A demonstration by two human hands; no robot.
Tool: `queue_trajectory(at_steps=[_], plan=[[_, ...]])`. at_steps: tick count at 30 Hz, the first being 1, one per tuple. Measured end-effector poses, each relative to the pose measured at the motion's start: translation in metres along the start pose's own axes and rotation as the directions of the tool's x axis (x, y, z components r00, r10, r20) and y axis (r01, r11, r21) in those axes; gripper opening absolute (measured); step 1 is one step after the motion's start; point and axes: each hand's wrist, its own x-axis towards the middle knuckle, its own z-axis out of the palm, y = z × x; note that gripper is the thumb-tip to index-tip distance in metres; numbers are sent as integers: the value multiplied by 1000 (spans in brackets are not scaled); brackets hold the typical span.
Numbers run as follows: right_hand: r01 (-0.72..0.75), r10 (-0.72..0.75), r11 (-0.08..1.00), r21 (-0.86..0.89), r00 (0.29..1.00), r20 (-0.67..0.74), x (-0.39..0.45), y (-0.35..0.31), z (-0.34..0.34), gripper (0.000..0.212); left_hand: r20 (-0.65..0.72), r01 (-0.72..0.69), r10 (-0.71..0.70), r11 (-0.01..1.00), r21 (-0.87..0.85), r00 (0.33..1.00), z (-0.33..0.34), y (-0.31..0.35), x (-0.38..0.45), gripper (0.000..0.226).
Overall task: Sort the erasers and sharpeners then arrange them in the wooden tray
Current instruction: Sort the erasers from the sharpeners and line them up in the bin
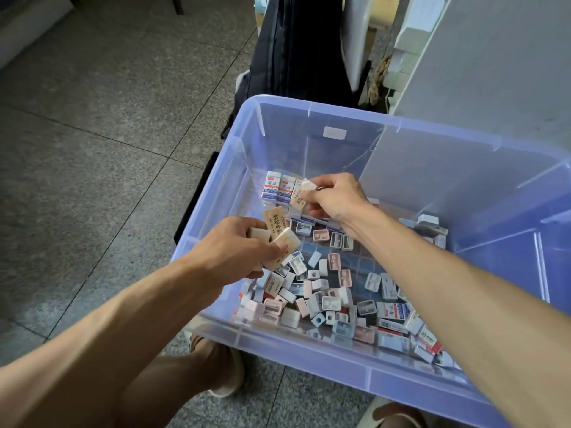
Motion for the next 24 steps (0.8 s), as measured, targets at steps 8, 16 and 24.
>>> queue_trajectory(at_steps=[8,16,24], plan=[[90,-112,974,-208,989,-93,21,-5,34,14,-1,-11,11,1000,15,1000,-1,-1,3,16],[415,-495,628,-658,866,75,4,11,22,35,10,-32,32,999,4,999,-1,-3,2,18],[420,-471,669,-613,878,88,-5,3,11,25,15,-47,46,999,23,999,-1,-2,4,21]])
